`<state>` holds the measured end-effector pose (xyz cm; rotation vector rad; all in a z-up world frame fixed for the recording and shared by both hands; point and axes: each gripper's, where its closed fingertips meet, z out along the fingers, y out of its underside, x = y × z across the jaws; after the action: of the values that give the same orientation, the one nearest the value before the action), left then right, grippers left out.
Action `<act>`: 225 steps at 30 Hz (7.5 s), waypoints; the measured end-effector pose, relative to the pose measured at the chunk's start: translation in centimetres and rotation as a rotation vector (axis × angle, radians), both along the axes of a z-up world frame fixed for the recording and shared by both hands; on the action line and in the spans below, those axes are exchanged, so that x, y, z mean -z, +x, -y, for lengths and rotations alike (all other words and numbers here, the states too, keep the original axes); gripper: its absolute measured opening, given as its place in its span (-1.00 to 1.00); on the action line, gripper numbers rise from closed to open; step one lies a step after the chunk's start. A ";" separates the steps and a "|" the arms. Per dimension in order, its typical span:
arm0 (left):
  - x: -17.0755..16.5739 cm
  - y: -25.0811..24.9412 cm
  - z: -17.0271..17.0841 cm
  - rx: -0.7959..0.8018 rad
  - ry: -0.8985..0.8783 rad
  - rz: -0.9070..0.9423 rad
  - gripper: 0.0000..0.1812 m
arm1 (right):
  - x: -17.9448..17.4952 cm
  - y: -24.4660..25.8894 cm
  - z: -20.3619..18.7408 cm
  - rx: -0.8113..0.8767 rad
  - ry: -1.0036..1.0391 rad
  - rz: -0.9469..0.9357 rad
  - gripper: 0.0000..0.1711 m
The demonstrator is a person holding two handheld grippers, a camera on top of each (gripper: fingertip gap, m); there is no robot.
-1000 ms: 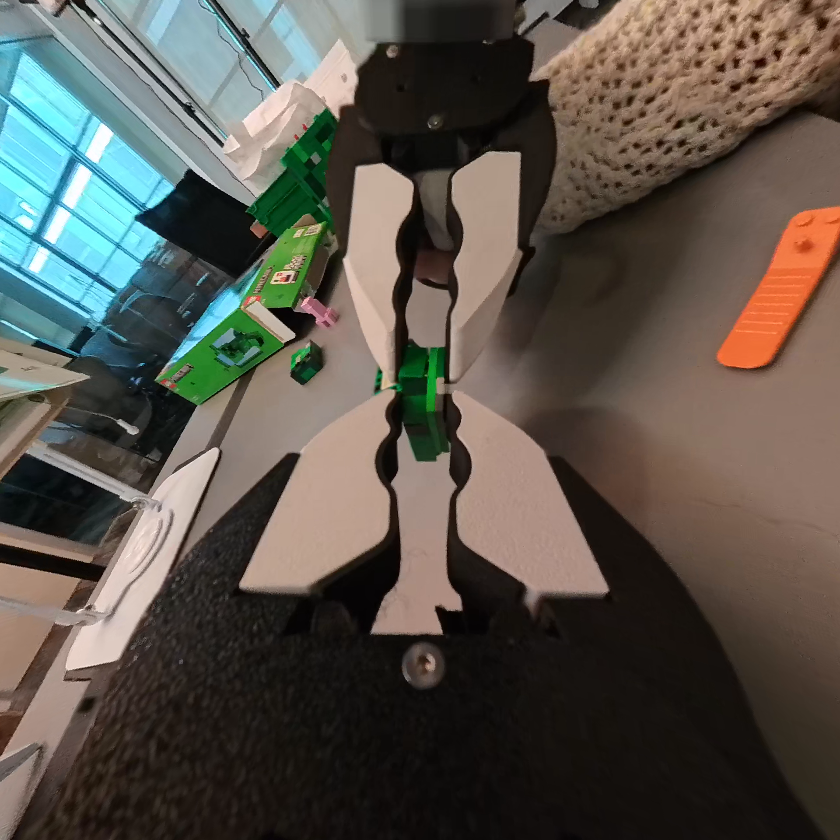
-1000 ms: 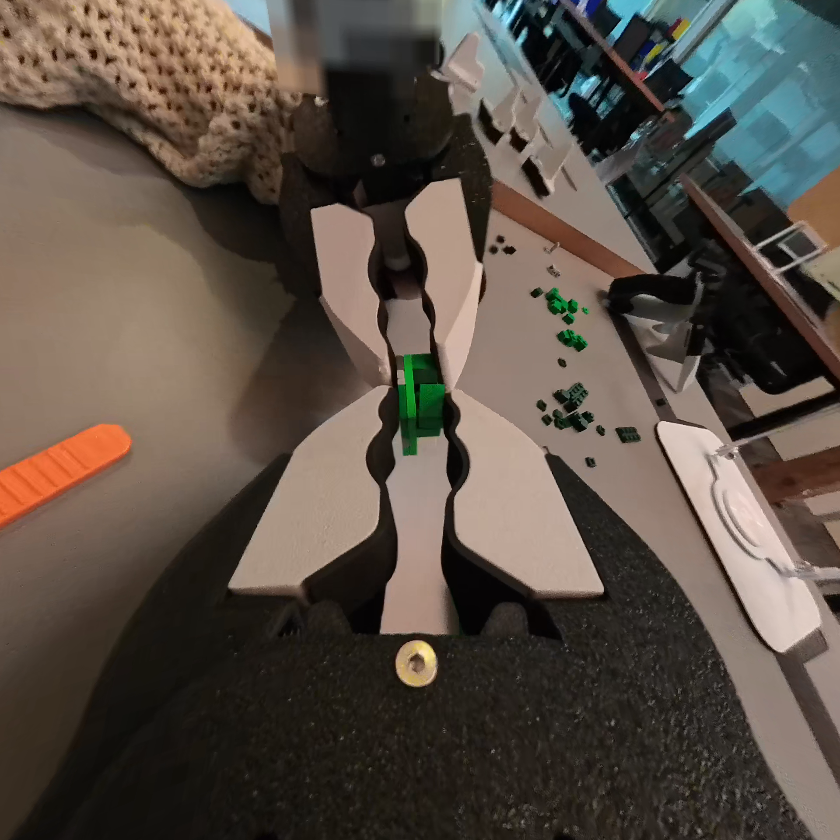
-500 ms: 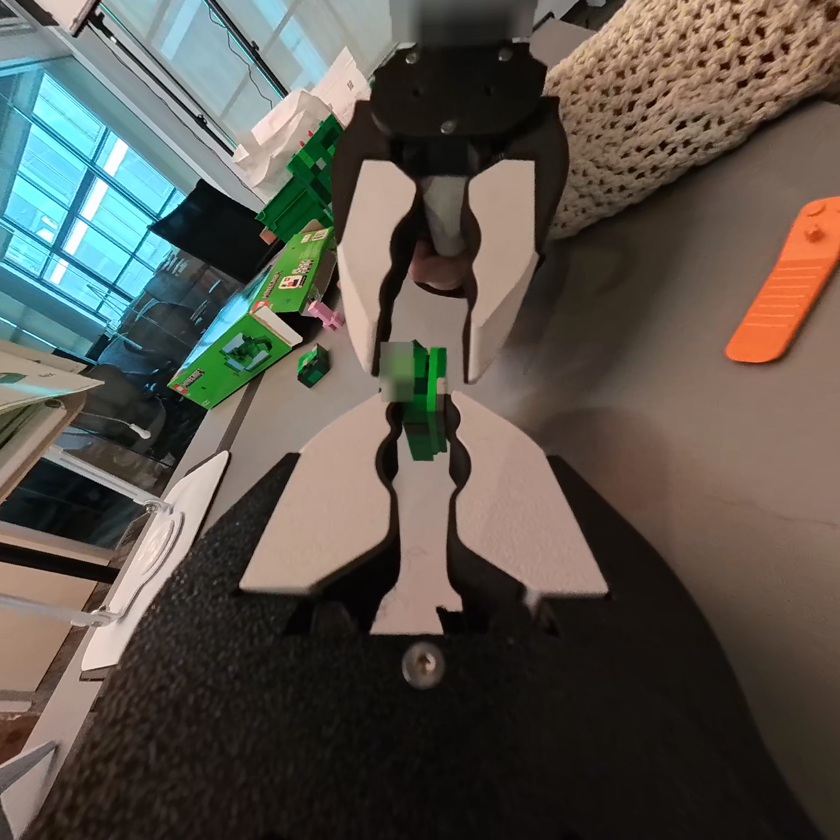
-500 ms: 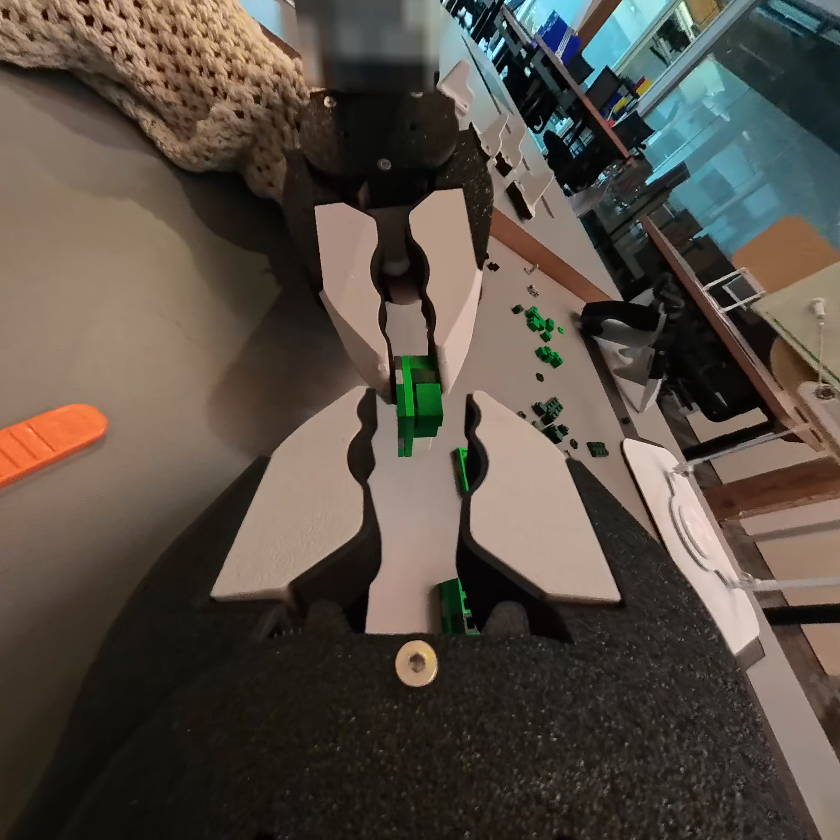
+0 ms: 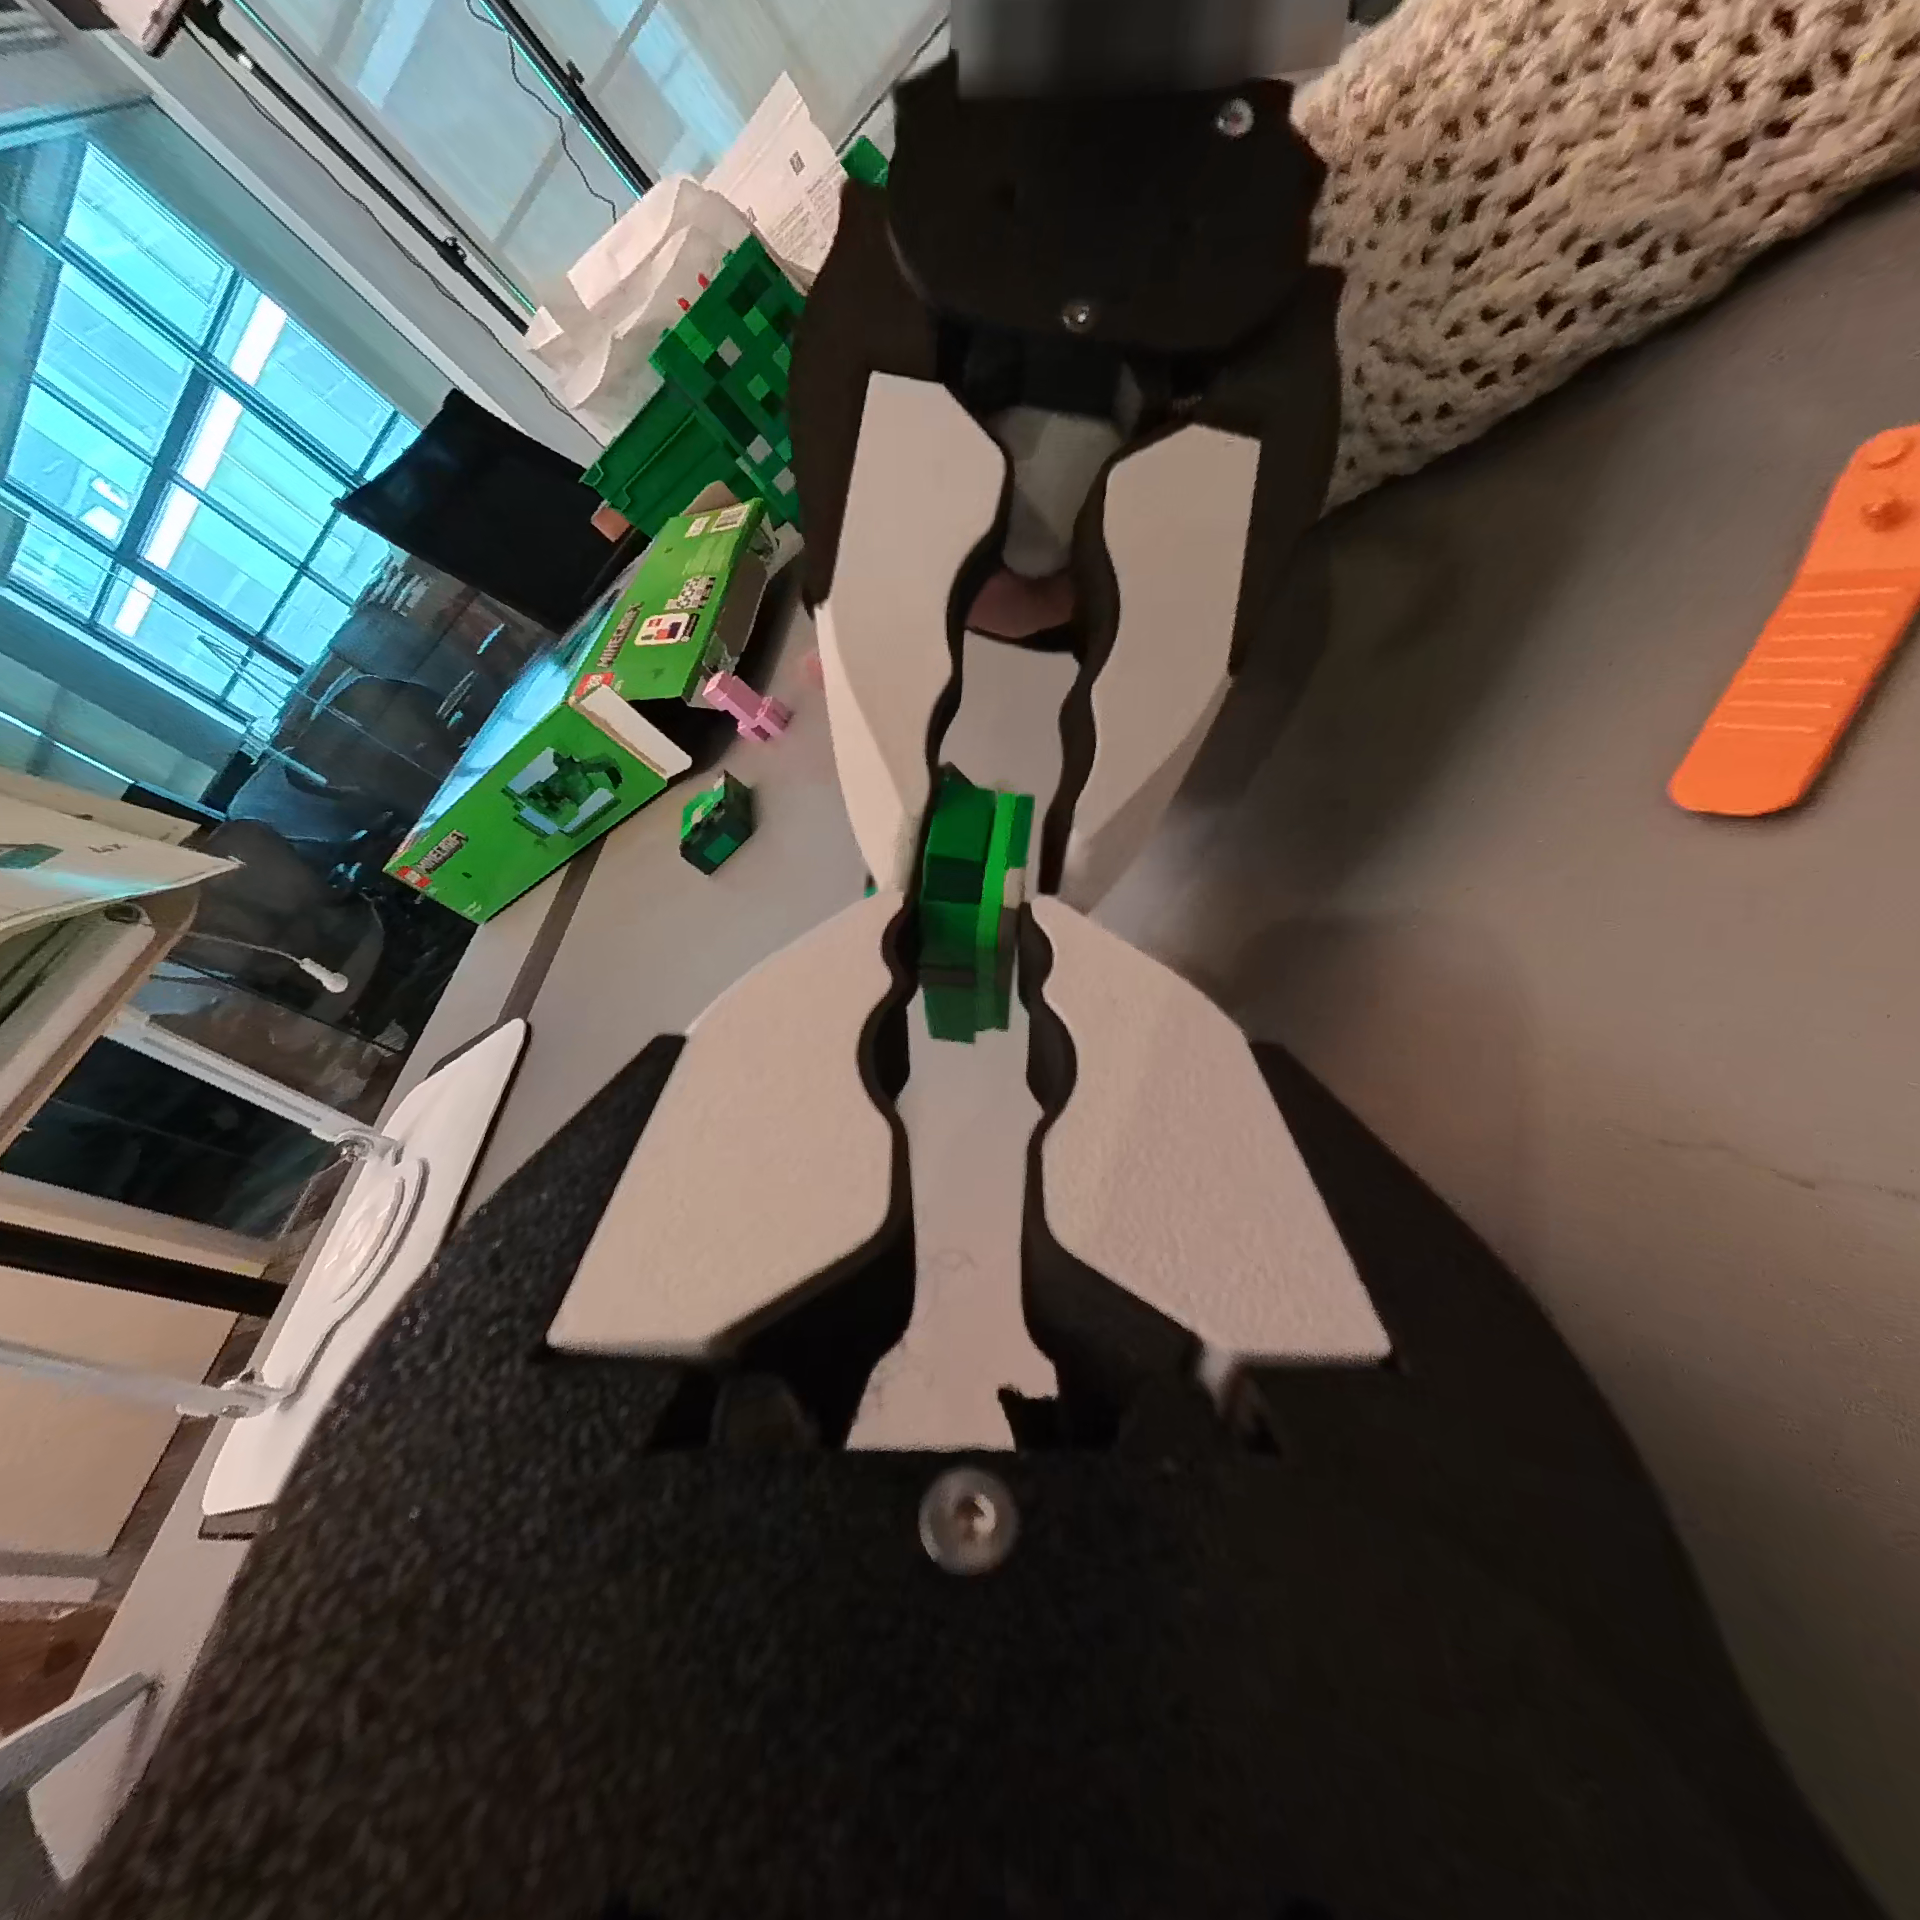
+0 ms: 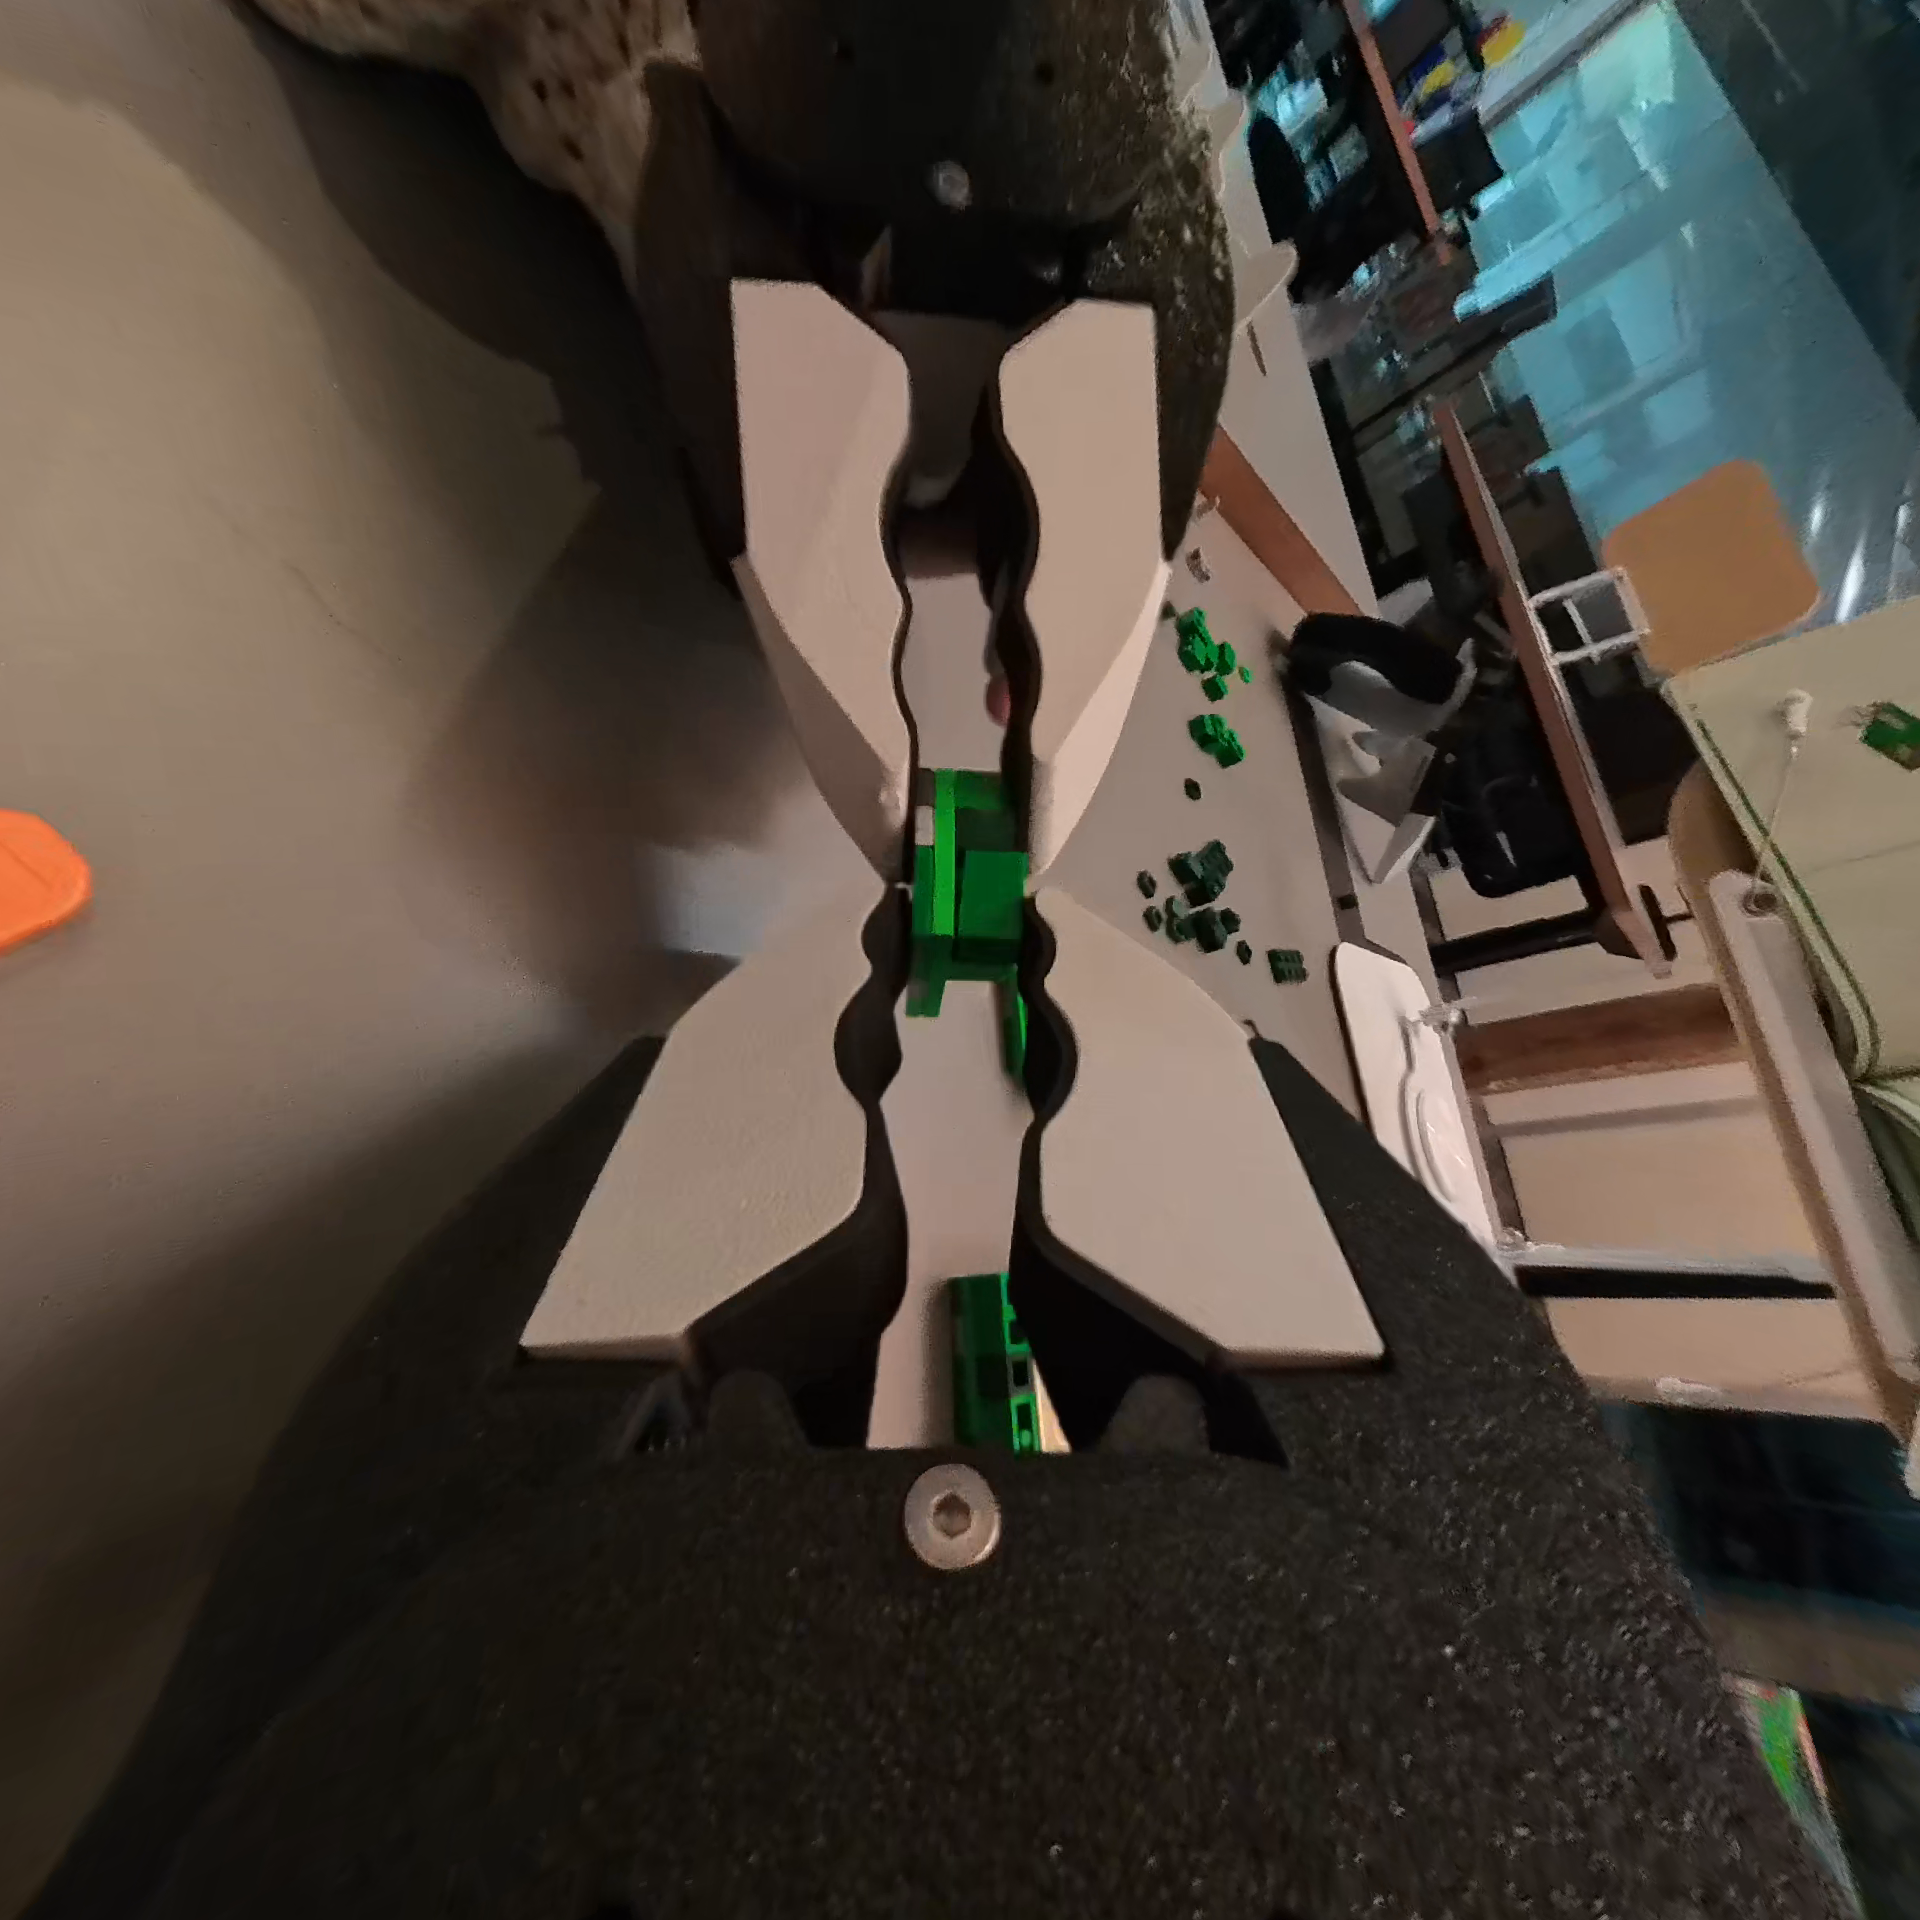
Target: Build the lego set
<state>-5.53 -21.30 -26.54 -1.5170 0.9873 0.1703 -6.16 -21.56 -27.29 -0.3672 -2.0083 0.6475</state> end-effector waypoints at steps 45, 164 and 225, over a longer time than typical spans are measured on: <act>2.1 -0.7 -0.2 -0.036 -0.080 -0.126 -0.82 | 2.2 -0.4 -1.0 0.110 -0.133 0.199 -0.58; -1.3 -2.6 -1.7 -0.271 0.018 0.220 -0.60 | -4.2 -1.0 -17.4 0.693 -0.381 -0.431 -0.71; -5.1 -4.9 -1.0 -0.197 0.074 0.699 -0.60 | -13.0 -11.9 3.2 -0.207 -0.309 0.795 -0.90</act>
<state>-10.42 -20.29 -21.43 -1.4472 0.2721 -0.1785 -18.07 -24.71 -14.25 -0.6856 -2.7258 1.0641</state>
